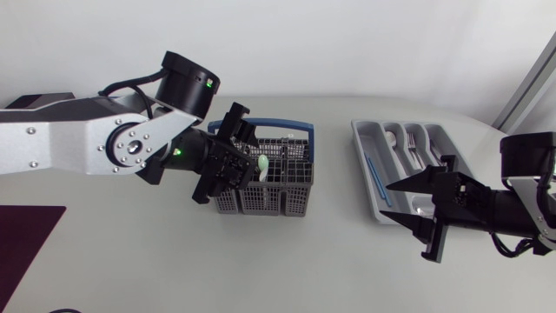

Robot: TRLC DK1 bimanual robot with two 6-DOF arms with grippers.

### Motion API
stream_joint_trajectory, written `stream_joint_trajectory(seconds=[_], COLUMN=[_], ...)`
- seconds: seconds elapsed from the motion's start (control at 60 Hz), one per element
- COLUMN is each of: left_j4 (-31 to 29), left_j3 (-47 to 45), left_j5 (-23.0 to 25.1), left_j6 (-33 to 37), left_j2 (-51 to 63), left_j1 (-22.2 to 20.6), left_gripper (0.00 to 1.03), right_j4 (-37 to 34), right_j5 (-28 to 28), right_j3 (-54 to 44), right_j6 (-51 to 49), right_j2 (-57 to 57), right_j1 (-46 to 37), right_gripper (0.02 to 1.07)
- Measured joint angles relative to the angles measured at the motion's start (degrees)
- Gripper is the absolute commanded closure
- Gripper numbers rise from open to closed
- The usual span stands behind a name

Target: Unload the cutlery basket into the drawer organizer.

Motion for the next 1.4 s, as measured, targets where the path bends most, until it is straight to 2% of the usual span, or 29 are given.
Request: stream_joint_trajectory(seconds=[0.033, 0.267, 0.533, 0.683, 1.017, 1.333, 1.4], left_j4=[0.2, 1.8, 4.2, 6.2, 7.3, 8.6, 8.9], left_j3=[-0.1, -1.2, -2.1, -2.4, -2.6, -2.6, -2.8], left_j5=[0.0, -0.3, -0.4, -0.4, -0.4, -0.4, -0.4], left_j6=[0.6, 2.5, 4.2, 5.5, 7.5, 8.5, 8.5], left_j2=[0.0, 0.8, 2.3, 3.6, 3.8, 5.2, 5.2], left_j1=[0.1, 0.8, 1.1, 1.4, 1.5, 1.5, 1.5], left_gripper=[0.43, 0.48, 0.48, 0.64, 0.76, 0.80, 0.85], right_j4=[1.2, 6.2, 10.2, 12.8, 14.5, 15.3, 15.8], right_j5=[0.1, 0.6, 3.0, 4.0, 4.3, 4.8, 5.0], right_j3=[-0.4, -1.2, -1.3, -1.9, -2.1, -2.2, -2.2], right_j6=[1.2, 9.4, 15.8, 18.4, 19.6, 20.1, 21.1], right_j2=[-0.3, -0.6, -0.6, -0.6, 0.9, 1.8, 2.0], right_j1=[0.8, 7.9, 14.6, 17.7, 18.4, 19.8, 21.1], right_gripper=[0.42, 0.41, 0.41, 0.41, 0.41, 0.41, 0.41])
